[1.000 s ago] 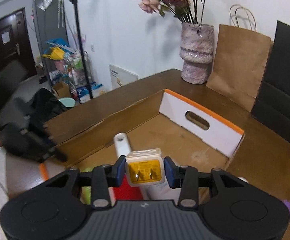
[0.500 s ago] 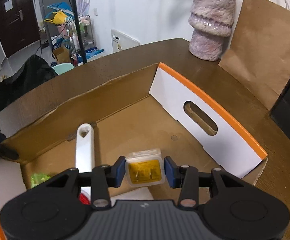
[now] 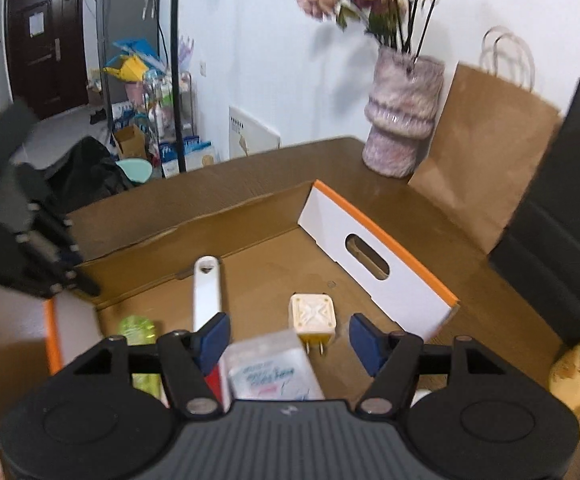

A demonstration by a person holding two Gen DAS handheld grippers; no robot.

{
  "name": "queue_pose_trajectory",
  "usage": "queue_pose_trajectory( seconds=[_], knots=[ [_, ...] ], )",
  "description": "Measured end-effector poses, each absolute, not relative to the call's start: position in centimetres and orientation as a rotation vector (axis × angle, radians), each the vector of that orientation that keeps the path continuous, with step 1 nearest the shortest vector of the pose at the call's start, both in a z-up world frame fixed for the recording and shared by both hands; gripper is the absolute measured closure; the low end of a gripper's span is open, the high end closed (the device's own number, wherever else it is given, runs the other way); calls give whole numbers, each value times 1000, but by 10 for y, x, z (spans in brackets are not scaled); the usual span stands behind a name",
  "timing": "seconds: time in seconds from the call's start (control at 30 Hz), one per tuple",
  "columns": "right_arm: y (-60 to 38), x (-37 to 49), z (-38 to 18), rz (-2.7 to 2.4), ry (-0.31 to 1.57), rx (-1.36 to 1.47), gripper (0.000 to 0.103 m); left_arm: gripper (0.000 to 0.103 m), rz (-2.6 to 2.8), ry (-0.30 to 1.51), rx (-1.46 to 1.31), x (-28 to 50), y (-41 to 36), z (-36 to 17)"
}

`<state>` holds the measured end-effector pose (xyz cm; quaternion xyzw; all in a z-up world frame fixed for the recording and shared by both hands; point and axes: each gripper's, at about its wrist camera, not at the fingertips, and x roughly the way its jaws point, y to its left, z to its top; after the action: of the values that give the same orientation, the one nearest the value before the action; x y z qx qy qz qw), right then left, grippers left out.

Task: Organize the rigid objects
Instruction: 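Withdraw the right tool from the box toward the purple cap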

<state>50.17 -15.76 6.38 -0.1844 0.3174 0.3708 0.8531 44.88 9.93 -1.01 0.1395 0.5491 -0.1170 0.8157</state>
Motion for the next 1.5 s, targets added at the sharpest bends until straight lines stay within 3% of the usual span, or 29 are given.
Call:
queue_pose_trajectory(
  seconds=[0.13,0.4,0.53,0.97,1.23,1.5],
  knots=[
    [-193,456,77,770,586,-318,37,95,-248,1153,310,446,98,-11],
    [-250,343,65,635,318,-203,11,95,-240,1097,336,438,96,-13],
    [-276,304,43,547,256,-105,11,95,-239,1075,327,435,97,-14],
    [-331,290,2,403,359,31,11,95,-233,1067,320,434,98,-12],
    [-339,313,6,379,366,9,11,94,-265,1098,363,438,96,-12],
    [-348,388,18,356,420,-25,11,92,-329,1242,516,457,80,-11]
  ],
)
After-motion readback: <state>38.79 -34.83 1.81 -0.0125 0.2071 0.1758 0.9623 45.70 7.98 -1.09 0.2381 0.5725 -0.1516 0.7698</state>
